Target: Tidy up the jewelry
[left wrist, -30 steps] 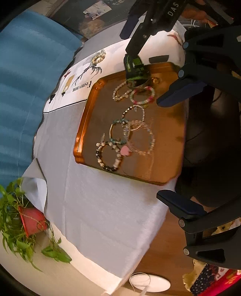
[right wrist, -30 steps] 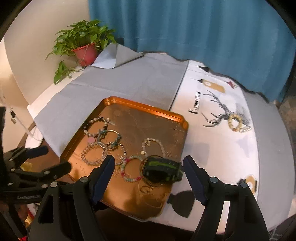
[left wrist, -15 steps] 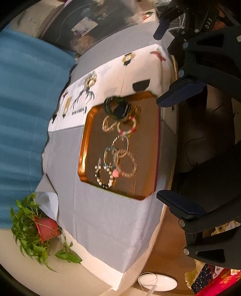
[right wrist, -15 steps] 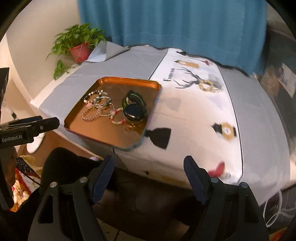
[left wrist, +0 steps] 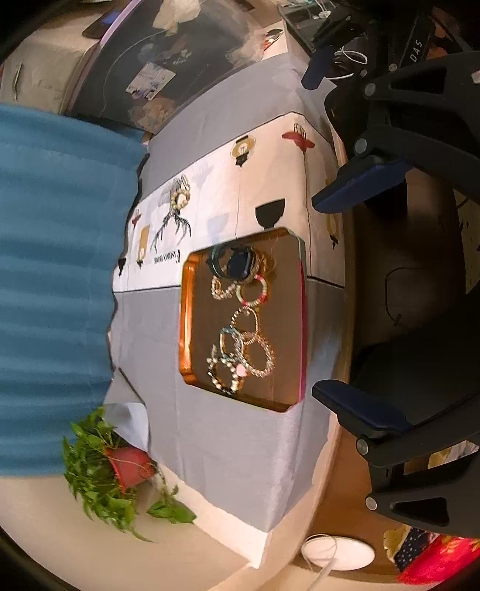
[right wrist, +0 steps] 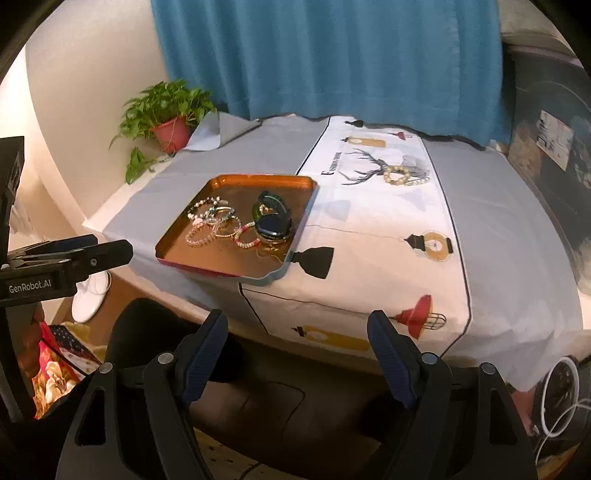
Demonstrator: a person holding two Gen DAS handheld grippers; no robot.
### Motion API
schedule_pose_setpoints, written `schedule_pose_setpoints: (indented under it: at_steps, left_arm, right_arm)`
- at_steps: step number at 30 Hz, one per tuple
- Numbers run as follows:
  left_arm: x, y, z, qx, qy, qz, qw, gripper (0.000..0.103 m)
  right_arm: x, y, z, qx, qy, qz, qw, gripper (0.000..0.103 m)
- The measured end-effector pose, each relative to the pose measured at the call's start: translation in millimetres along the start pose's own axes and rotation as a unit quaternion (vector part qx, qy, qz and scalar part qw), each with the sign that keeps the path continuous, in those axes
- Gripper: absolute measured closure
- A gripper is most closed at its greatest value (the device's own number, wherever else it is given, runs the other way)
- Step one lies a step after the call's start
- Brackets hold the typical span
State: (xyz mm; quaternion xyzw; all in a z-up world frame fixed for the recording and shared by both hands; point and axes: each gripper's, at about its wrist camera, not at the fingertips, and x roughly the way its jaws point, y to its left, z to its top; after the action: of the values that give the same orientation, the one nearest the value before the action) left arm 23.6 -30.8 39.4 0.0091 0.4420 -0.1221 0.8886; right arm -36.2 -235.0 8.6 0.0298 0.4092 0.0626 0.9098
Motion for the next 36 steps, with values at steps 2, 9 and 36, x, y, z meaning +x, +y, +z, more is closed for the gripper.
schedule_pose_setpoints:
  at_steps: [2,9,36]
  left_arm:
    - [-2,-8,2,0.007,-0.001,-0.004,1.0000,0.013]
    - [5,-36,16,0.036,-0.001,-0.014,0.9993,0.012]
    - [184,-152,165,0.061,0.064,-0.049,0.9949,0.012]
  right_arm:
    - [-3,-7,-2,0.006,-0.003,-0.003,1.000,0.024]
    - [-6,-28,-2,0.022,-0.005,-0.006,1.000,0.024]
    - [94,-212,75,0.163,0.001,-0.119,0.979,0.024]
